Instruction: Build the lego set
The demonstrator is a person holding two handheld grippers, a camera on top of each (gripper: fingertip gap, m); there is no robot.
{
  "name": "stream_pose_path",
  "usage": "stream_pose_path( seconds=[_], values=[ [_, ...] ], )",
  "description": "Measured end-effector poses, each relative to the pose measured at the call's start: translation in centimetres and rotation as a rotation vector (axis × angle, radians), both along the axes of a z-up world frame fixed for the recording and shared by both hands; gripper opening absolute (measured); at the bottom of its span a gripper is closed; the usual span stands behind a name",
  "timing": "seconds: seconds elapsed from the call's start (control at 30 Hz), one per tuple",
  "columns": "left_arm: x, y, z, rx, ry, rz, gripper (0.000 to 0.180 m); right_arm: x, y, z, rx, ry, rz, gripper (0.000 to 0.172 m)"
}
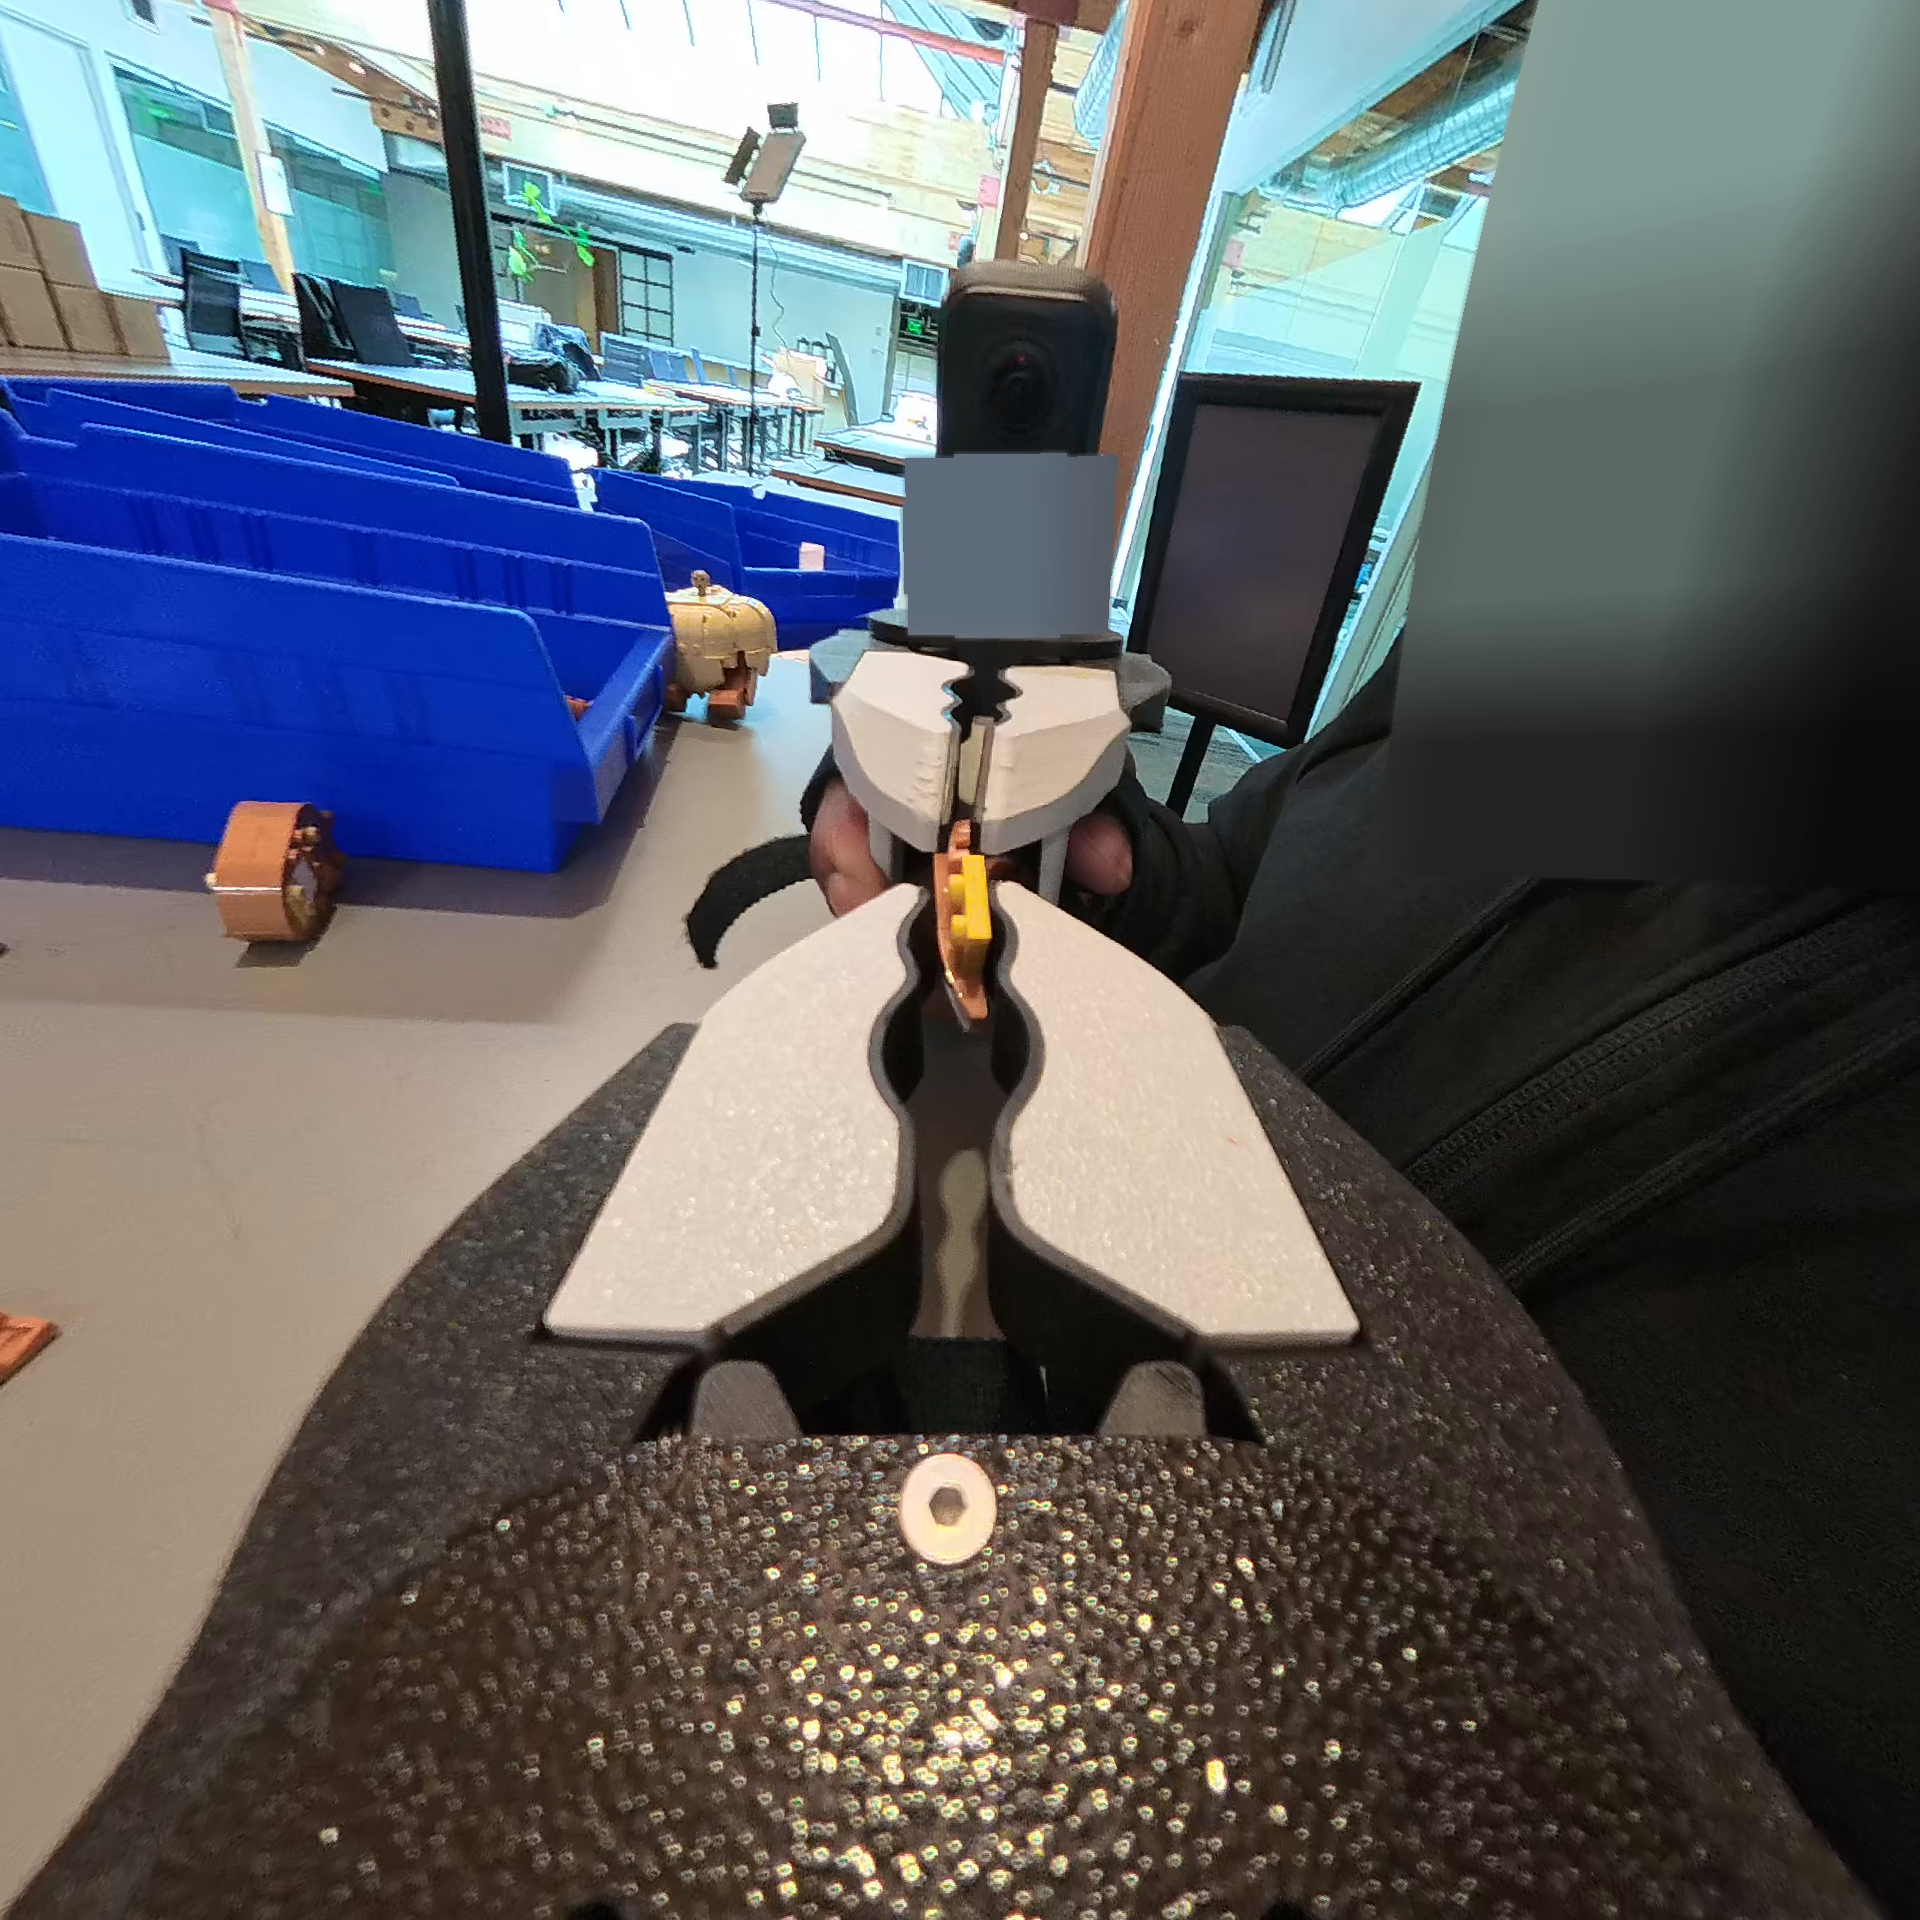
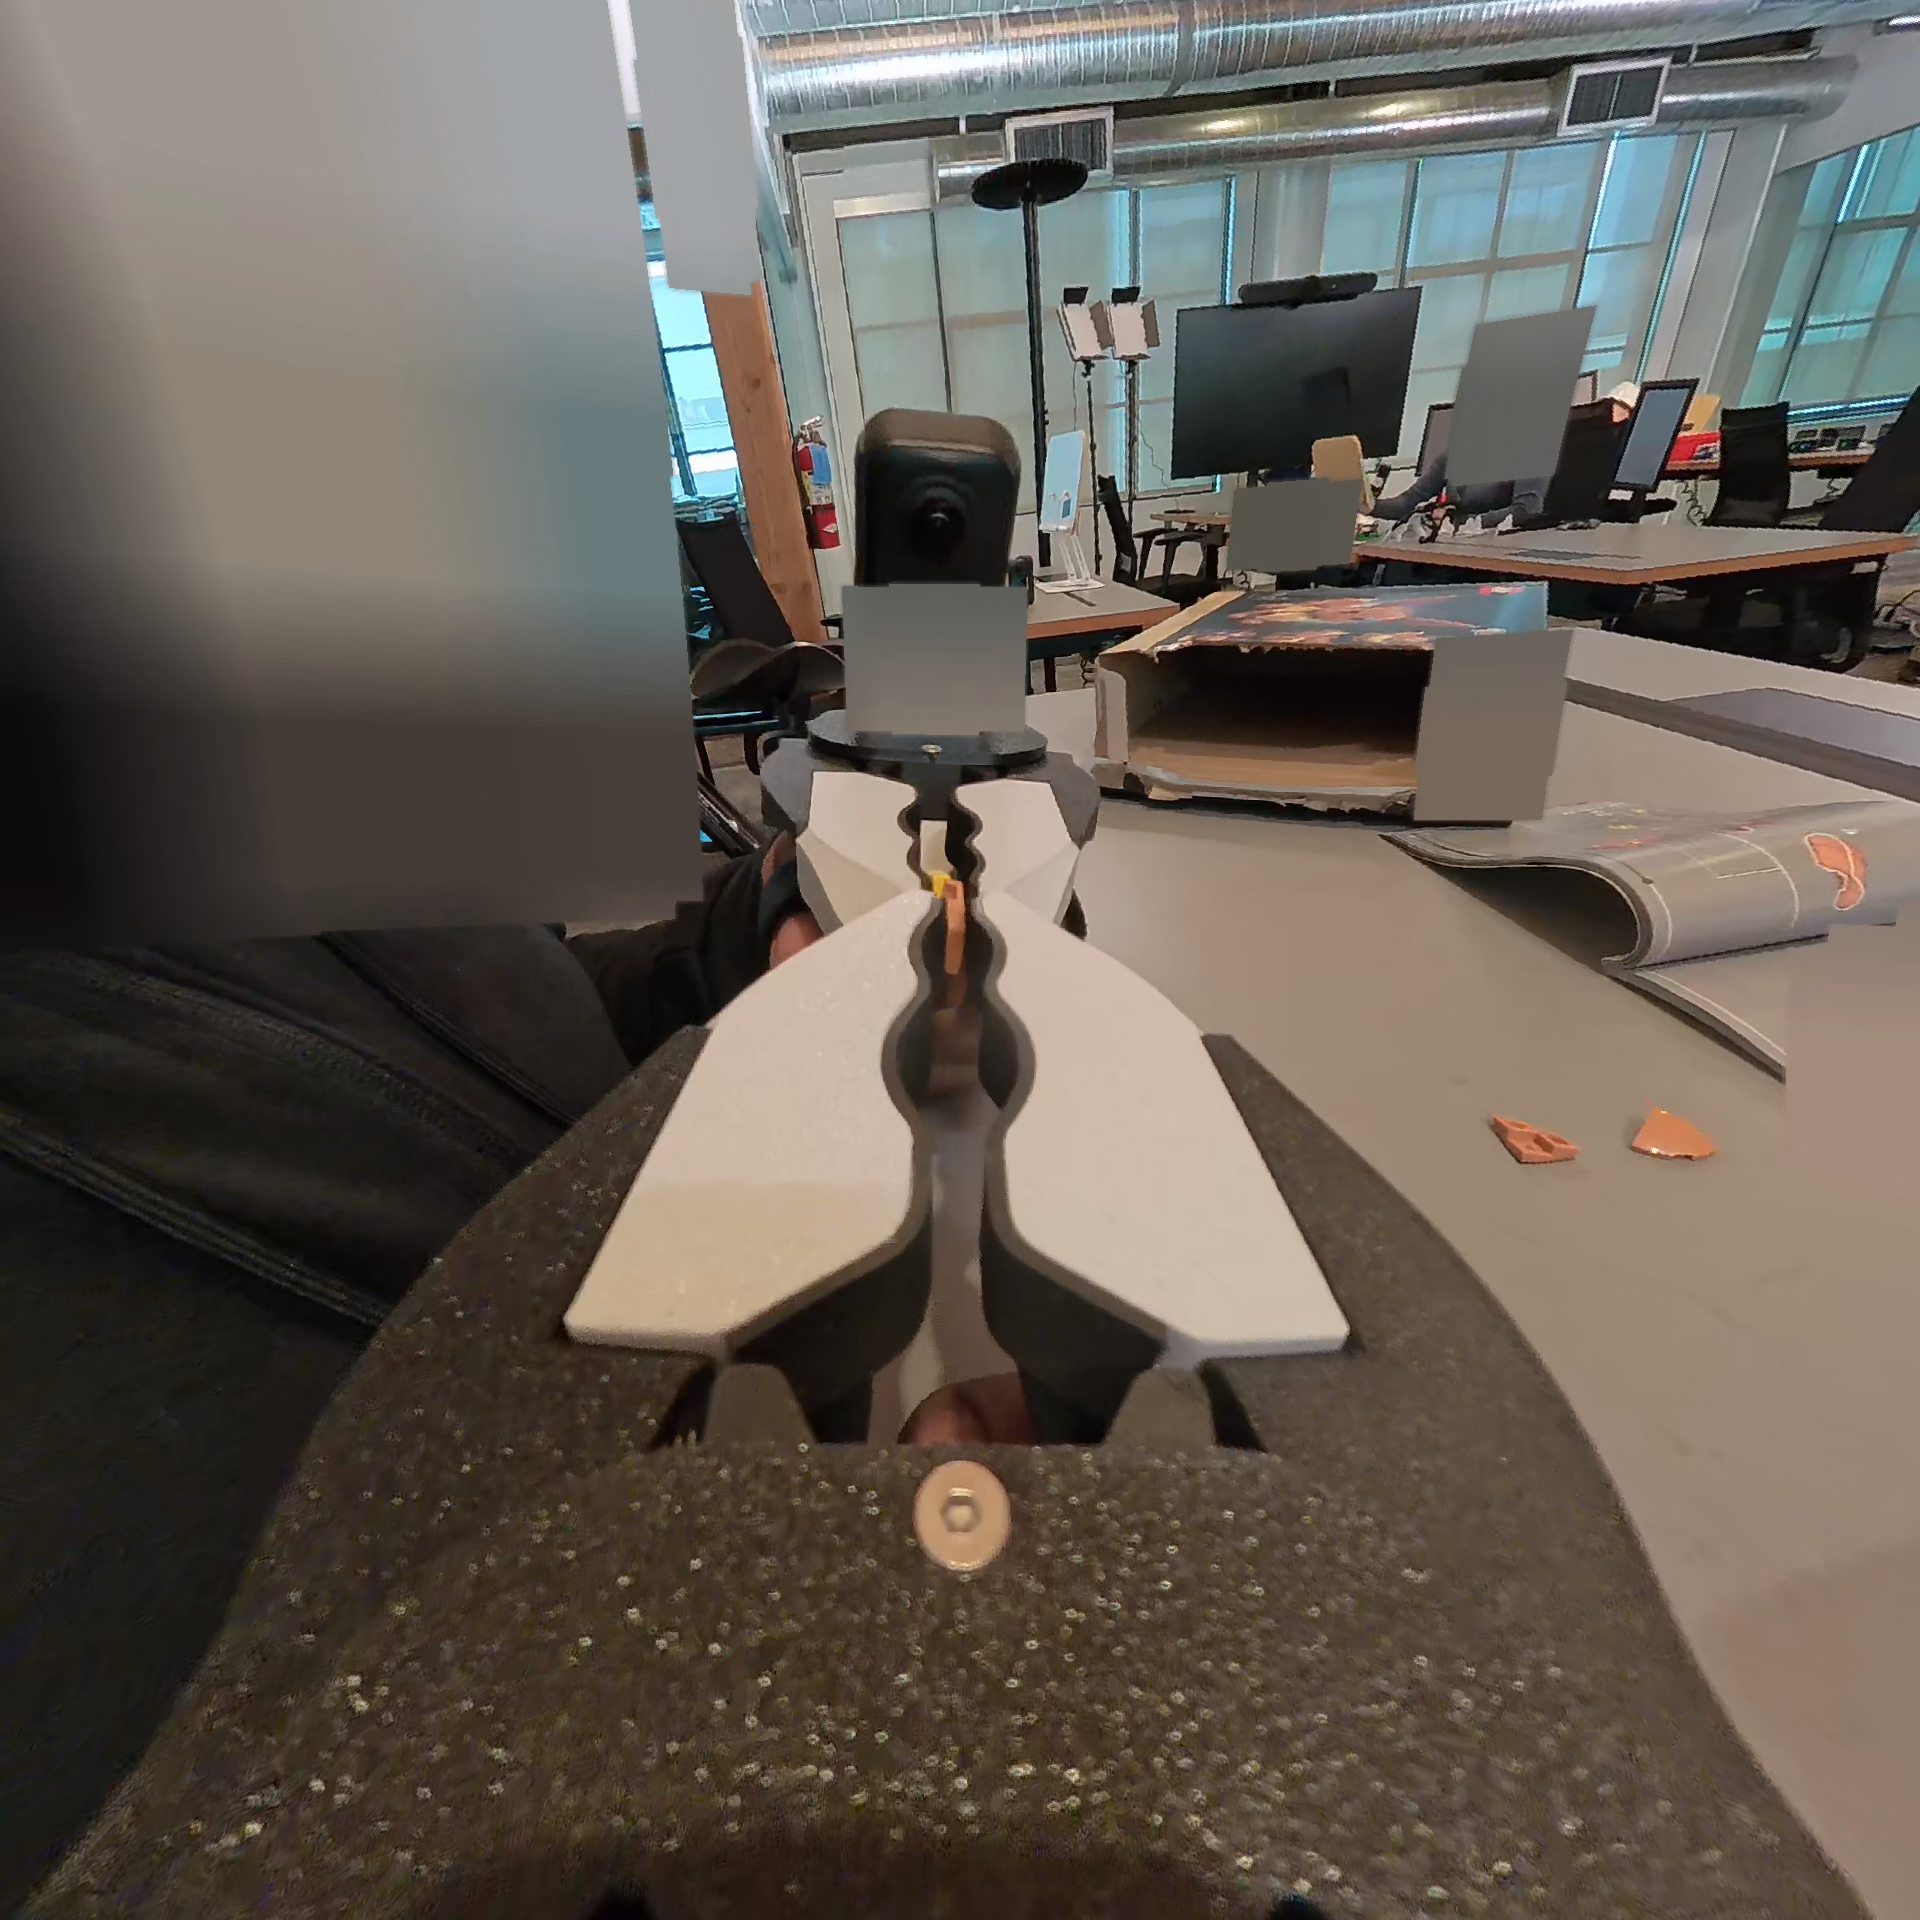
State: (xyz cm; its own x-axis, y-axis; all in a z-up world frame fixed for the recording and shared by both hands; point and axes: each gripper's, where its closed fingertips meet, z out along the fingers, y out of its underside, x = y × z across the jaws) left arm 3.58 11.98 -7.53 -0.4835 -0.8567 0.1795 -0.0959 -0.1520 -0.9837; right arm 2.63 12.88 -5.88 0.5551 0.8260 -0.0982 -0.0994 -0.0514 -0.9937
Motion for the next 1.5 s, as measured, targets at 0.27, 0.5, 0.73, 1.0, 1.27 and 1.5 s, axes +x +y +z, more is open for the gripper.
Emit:
stream_pose_path(
  seconds=[0.27, 0.5, 0.73, 1.0, 1.27, 1.5],
  values=[
    [-0.3, -0.4, -0.2, 0.009, 0.009, -0.042, 0.007, -0.3, -0.5, -0.1, 0.004, -0.015, 0.032, 0.003],
    [-0.7, -1.0, -0.4, 0.126, -0.024, -0.056, 0.007, -0.8, -1.3, -0.3, 0.004, -0.039, 0.098, 0.003],
    [-1.0, -1.8, -0.2, 0.325, -0.116, -0.032, 0.007, -1.3, -2.5, -0.1, 0.108, -0.111, 0.119, 0.003],
    [-1.1, -2.2, -0.6, 0.492, -0.152, -0.009, 0.006, -1.4, -2.7, -1.0, 0.234, -0.29, 0.053, 0.009],
    [-1.0, -2.0, -1.3, 0.579, -0.131, 0.013, 0.006, -1.3, -2.6, -1.8, 0.282, -0.392, 0.018, 0.007],
    [-0.7, -1.5, -2.1, 0.651, -0.067, 0.057, 0.006, -1.1, -2.2, -2.5, 0.306, -0.478, -0.028, 0.006]
  ],
)
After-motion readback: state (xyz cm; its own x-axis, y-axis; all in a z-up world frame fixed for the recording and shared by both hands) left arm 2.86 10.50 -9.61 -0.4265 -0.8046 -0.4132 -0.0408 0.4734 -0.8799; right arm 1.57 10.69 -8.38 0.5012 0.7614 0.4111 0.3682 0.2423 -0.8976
